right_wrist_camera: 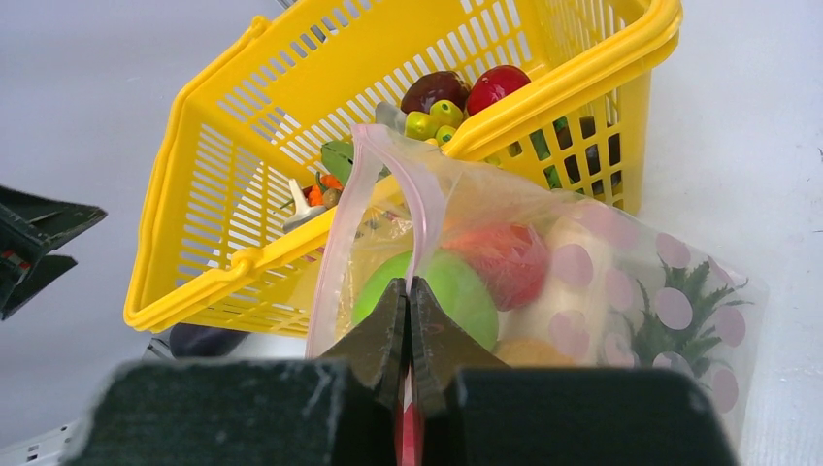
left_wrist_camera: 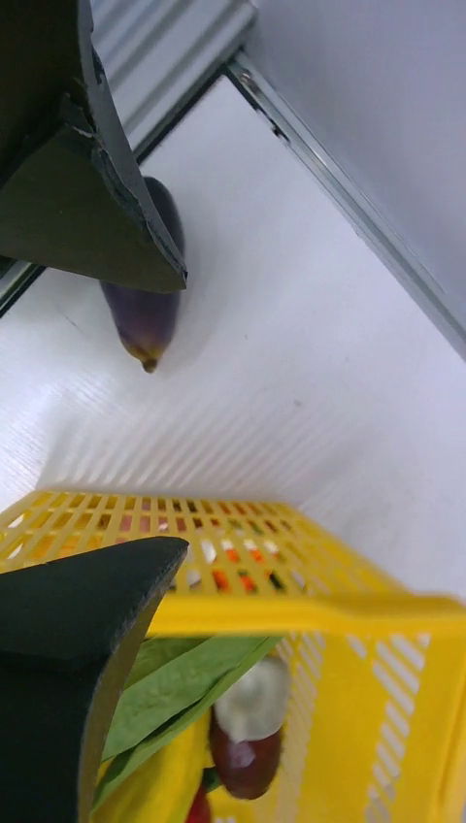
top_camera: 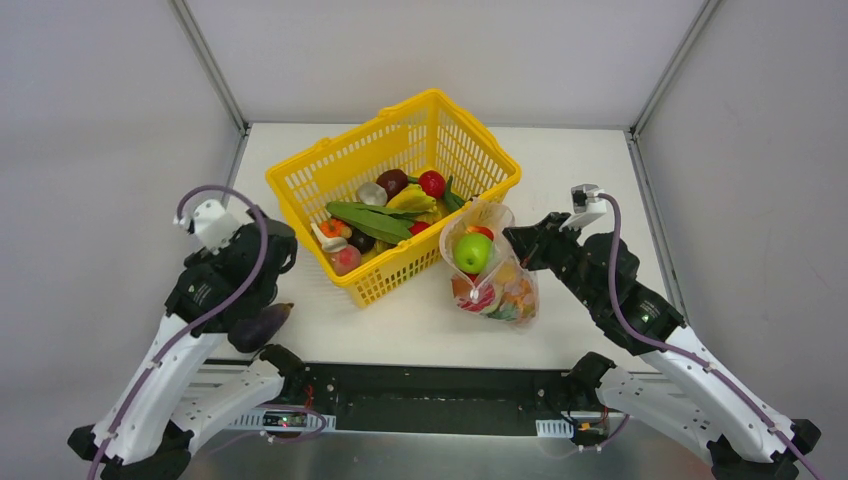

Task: Place the food in the zip-top bag and seal the zipper
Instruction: Pick up the fake vegetable at the center of the board.

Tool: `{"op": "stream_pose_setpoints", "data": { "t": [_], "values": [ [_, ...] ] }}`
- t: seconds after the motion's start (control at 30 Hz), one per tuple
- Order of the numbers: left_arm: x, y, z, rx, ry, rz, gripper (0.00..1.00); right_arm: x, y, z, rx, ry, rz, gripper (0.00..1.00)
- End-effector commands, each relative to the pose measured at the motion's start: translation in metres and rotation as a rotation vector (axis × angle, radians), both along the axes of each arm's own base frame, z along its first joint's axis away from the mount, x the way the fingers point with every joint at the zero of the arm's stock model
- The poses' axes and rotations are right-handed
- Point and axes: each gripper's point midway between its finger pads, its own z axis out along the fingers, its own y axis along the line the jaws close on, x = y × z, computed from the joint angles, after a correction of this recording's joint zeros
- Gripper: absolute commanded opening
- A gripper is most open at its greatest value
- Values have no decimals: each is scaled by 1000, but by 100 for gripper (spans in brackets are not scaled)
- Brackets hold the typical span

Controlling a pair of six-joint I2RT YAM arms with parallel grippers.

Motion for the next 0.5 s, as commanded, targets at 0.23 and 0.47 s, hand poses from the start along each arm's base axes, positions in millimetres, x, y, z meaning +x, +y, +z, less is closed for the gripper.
{"op": "stream_pose_setpoints", "data": {
  "t": [0.23, 0.47],
  "values": [
    [-47, 48, -55, -144, -13, 442, 99, 1, 0, 22, -12, -62, 15, 1],
    [-26, 49, -79, -145, 14, 558, 99, 2, 2, 23, -28, -72, 30, 1]
  ]
}}
